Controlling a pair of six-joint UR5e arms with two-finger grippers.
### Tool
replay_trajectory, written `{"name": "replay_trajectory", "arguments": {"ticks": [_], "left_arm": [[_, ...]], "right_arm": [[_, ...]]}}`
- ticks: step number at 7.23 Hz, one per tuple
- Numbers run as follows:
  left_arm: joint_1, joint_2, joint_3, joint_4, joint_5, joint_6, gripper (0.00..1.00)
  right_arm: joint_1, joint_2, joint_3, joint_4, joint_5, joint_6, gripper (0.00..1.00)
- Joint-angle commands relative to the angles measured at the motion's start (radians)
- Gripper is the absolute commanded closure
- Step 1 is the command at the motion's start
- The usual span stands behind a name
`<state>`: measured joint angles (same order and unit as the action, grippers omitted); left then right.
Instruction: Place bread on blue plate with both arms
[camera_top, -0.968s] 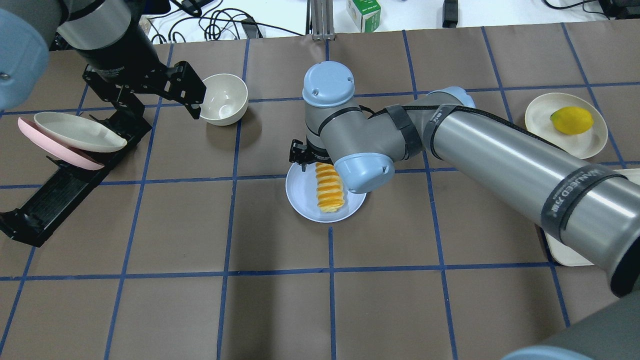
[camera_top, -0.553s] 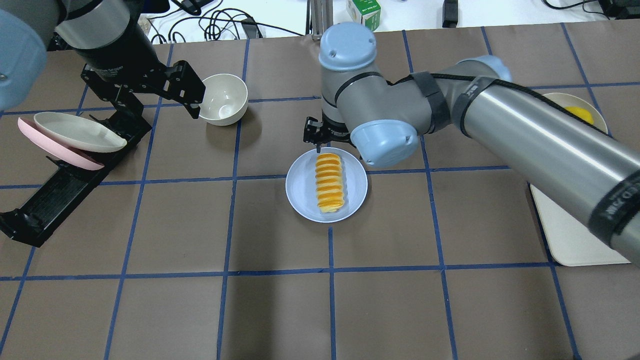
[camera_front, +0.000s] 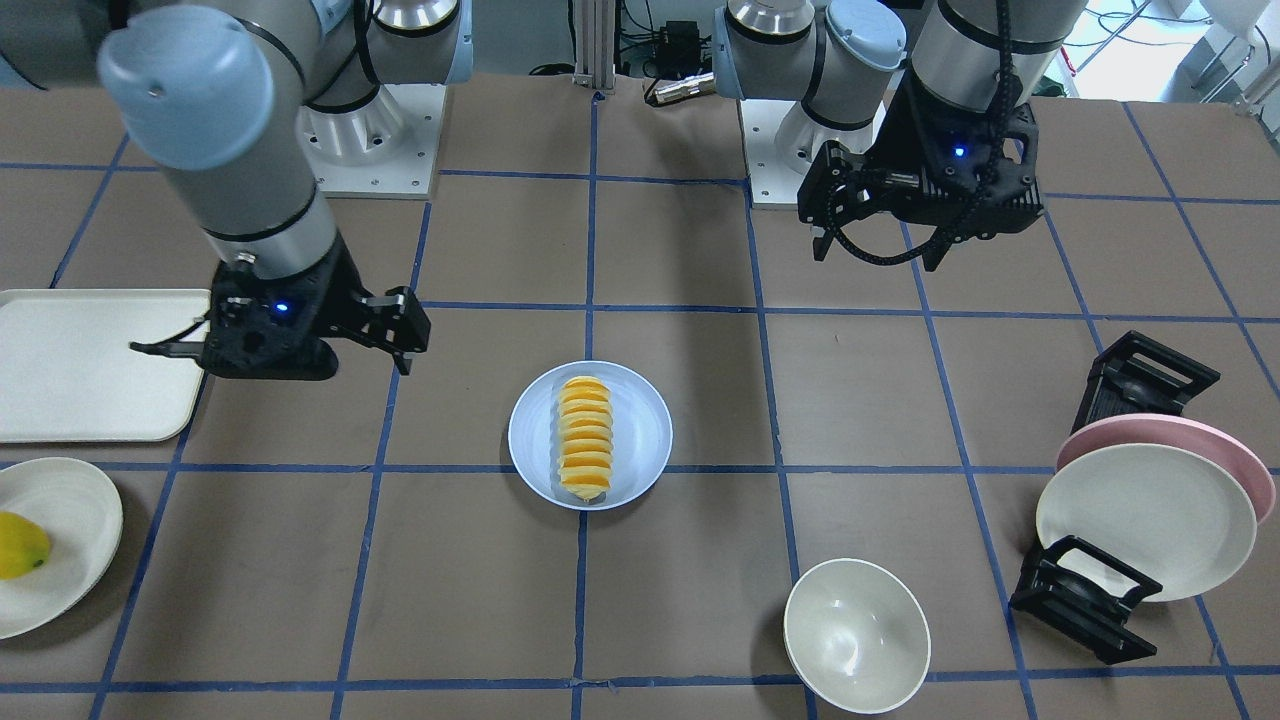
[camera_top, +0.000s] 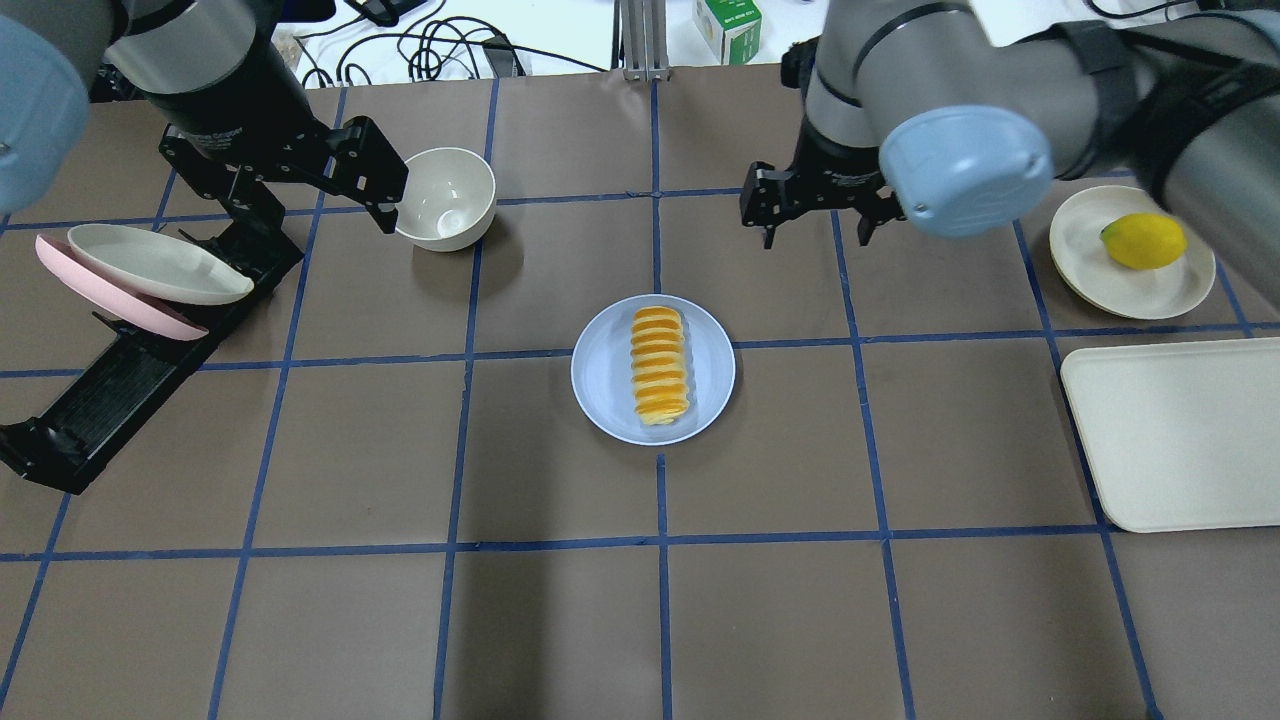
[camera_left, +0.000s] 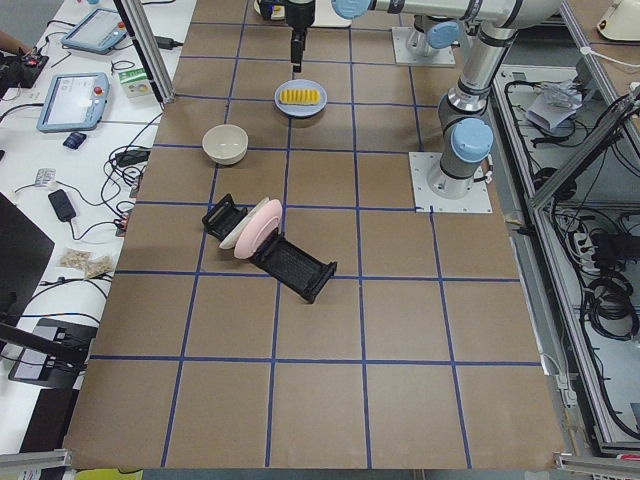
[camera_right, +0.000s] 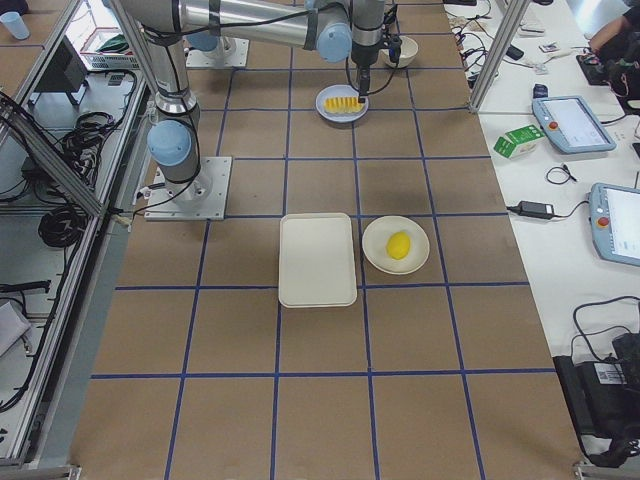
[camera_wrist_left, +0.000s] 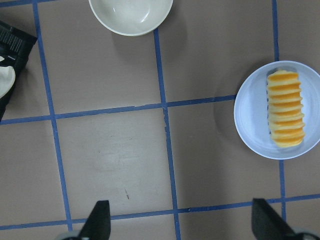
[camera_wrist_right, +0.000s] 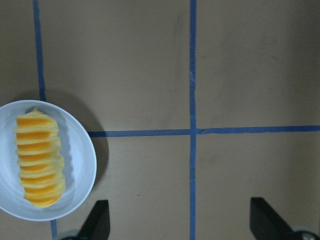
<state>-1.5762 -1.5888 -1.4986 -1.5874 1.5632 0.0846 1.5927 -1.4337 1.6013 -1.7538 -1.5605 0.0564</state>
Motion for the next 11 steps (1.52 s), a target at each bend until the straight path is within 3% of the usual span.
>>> {"name": "replay_trajectory", "arguments": {"ticks": [1,4,11], "left_arm": [[-0.002,-0.01,0.021,0.001,0.006,0.001,0.0],[-0.002,-0.01,0.018,0.001,0.006,0.001,0.0],[-0.001,-0.004,0.009,0.004,0.009,0.001,0.0]], "right_arm": [[-0.089,-0.072,-0.004,0.113,-0.007,-0.017,0.0],[-0.071,-0.155,0.006,0.126,-0.006,-0.015,0.0],[-0.022,-0.154,0.016,0.125,-0.007,-0.018,0.0]]}}
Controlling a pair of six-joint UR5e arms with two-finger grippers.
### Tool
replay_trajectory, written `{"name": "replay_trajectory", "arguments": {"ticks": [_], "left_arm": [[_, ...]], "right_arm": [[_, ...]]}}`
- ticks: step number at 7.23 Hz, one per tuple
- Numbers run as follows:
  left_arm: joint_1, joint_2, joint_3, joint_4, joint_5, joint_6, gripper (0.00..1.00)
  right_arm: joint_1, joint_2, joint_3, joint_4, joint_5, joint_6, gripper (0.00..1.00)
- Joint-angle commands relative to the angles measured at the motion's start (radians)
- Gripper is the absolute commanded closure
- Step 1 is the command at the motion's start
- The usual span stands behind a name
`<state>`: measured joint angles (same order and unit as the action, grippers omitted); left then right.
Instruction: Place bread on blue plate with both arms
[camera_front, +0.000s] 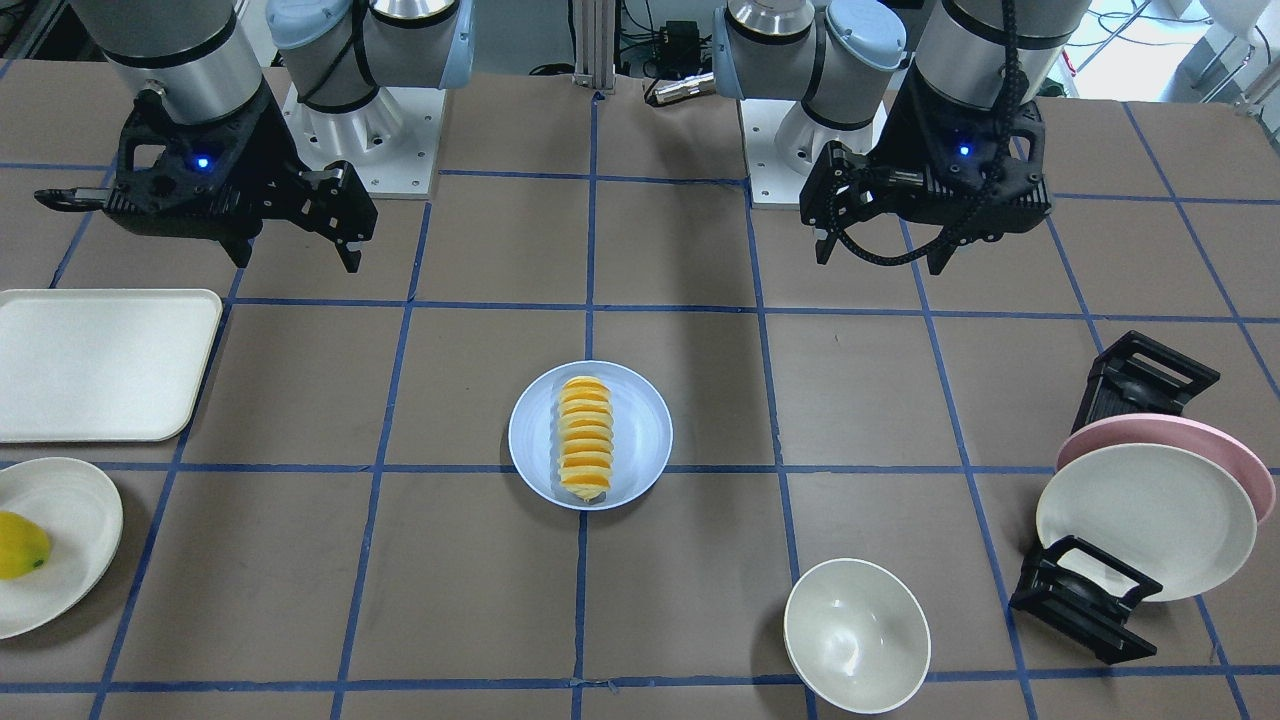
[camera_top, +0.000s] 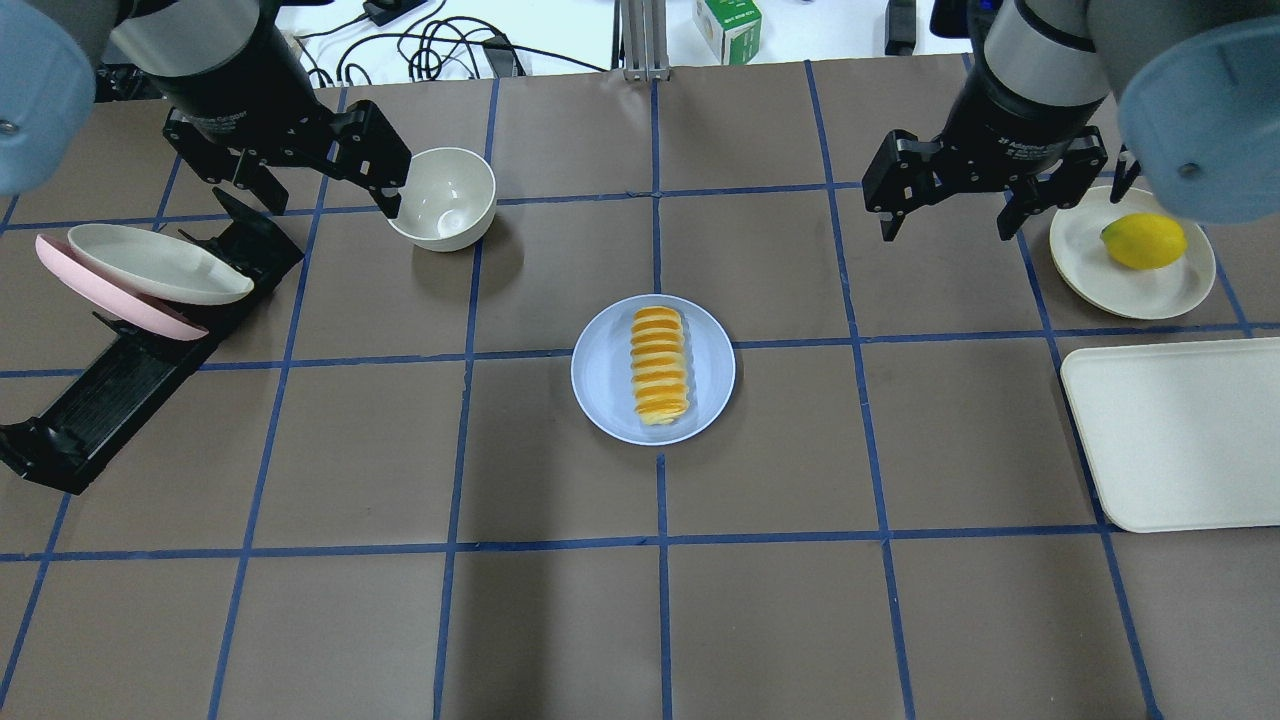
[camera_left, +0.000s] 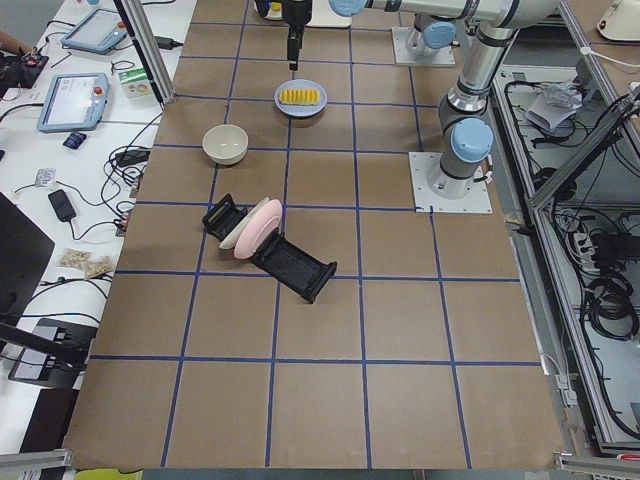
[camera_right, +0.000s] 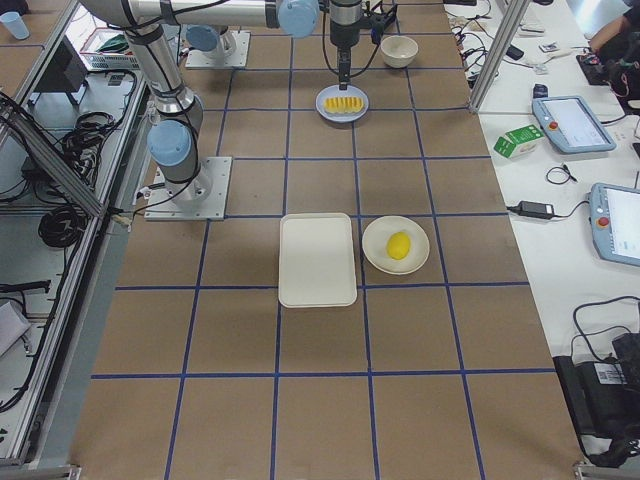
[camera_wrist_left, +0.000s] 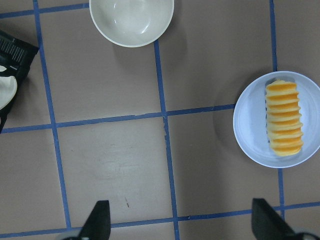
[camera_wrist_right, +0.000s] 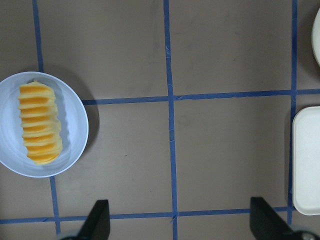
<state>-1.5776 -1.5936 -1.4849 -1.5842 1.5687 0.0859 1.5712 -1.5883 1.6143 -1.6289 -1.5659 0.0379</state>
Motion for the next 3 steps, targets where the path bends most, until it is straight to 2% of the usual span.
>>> {"name": "replay_trajectory", "arguments": {"ticks": [1,3], "left_arm": [[0.001,0.006,-0.011,0.001,0.004,0.002,0.0],[0.001,0.009,-0.014,0.003,0.004,0.002,0.0]], "right_arm": [[0.0,0.001,0.006,0.0,-0.005,0.0,0.0],[0.0,0.001,0.007,0.001,-0.003,0.003,0.0]]}}
